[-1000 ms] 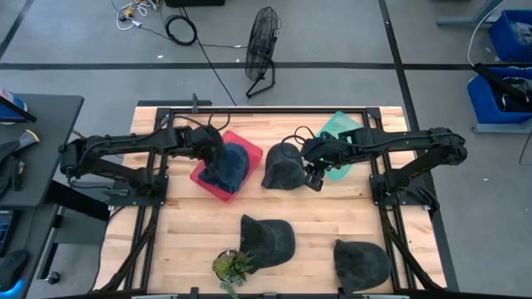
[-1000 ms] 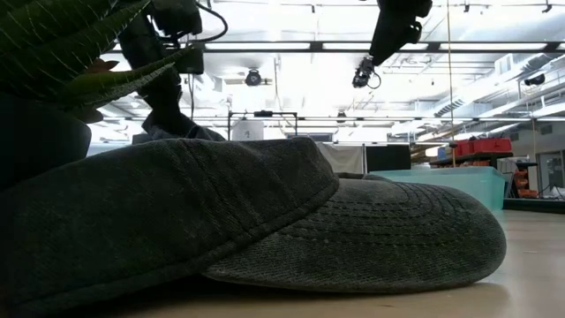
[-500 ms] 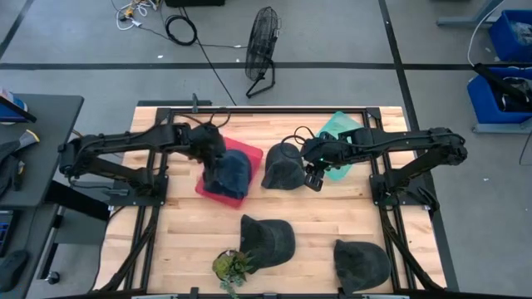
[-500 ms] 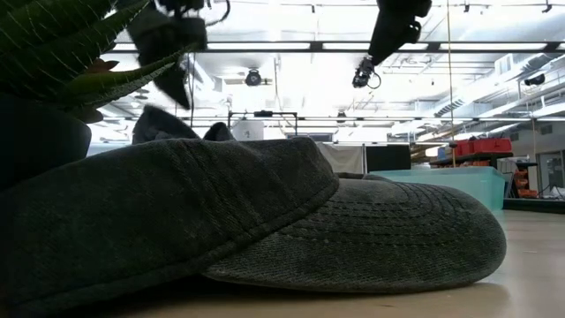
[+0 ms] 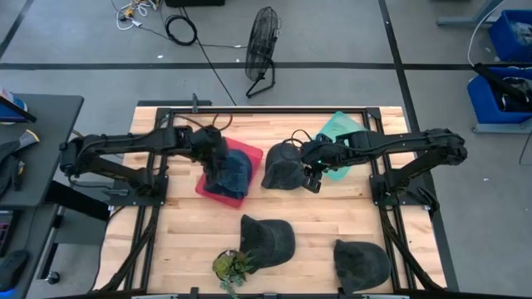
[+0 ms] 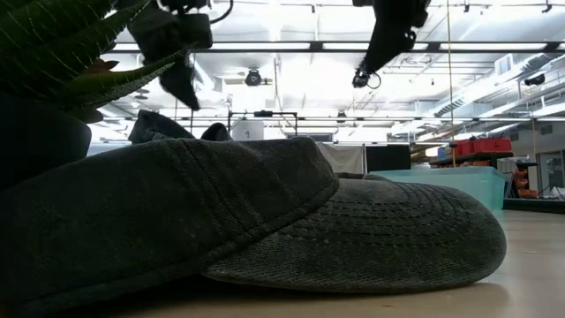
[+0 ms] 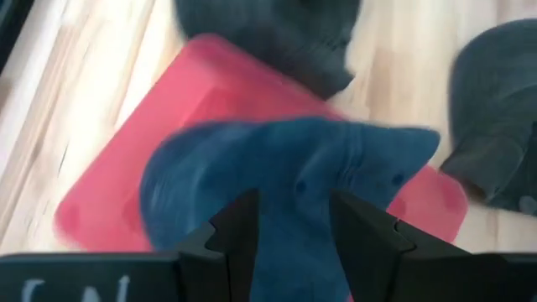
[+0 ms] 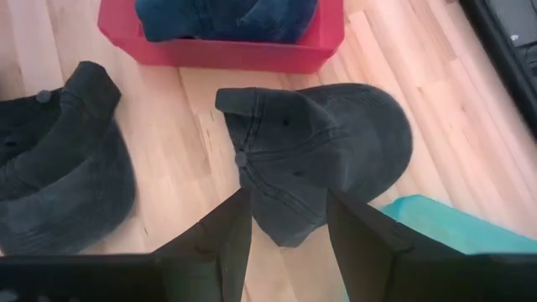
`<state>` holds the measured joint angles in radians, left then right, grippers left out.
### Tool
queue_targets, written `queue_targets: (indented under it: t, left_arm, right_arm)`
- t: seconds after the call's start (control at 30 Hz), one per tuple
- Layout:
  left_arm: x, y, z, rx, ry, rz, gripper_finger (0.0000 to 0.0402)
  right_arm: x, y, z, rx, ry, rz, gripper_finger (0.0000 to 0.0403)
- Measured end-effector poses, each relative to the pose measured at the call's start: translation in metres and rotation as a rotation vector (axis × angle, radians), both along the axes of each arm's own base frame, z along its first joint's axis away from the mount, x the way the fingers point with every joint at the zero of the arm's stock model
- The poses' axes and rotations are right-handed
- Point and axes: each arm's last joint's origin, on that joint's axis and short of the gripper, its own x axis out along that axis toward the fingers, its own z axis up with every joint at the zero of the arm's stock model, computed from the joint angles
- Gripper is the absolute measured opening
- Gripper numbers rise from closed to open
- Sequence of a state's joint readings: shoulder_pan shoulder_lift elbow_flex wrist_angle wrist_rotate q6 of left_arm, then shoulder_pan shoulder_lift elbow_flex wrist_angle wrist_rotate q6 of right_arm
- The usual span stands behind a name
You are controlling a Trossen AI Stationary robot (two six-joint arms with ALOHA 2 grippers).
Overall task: Pick & Place hat
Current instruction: Put the top black cap into the green bin
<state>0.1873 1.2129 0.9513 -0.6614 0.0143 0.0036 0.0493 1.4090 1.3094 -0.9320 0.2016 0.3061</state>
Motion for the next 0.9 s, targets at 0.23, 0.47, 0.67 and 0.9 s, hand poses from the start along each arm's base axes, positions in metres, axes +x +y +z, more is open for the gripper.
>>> queue_targets:
  t: [0.23, 0.47, 0.67, 0.9]
  left_arm:
    - [0.018, -0.003, 0.002, 0.041, -0.203, -0.030, 0.0145]
    - [0.020, -0.004, 0.004, 0.046, -0.235, -0.035, 0.0141]
    - [0.021, -0.007, 0.005, 0.045, -0.240, -0.046, 0.0139]
    - [0.021, -0.007, 0.005, 0.049, -0.241, -0.044, 0.0140]
  right_arm:
    - [-0.005, 0.000, -0.016, 0.051, 0.066, -0.075, 0.0158]
    - [-0.005, -0.001, -0.027, 0.006, 0.060, -0.082, 0.0158]
    - [-0.006, -0.008, -0.061, -0.053, 0.084, -0.064, 0.0158]
    - [-0.004, -0.023, -0.083, -0.030, 0.027, -0.069, 0.0178]
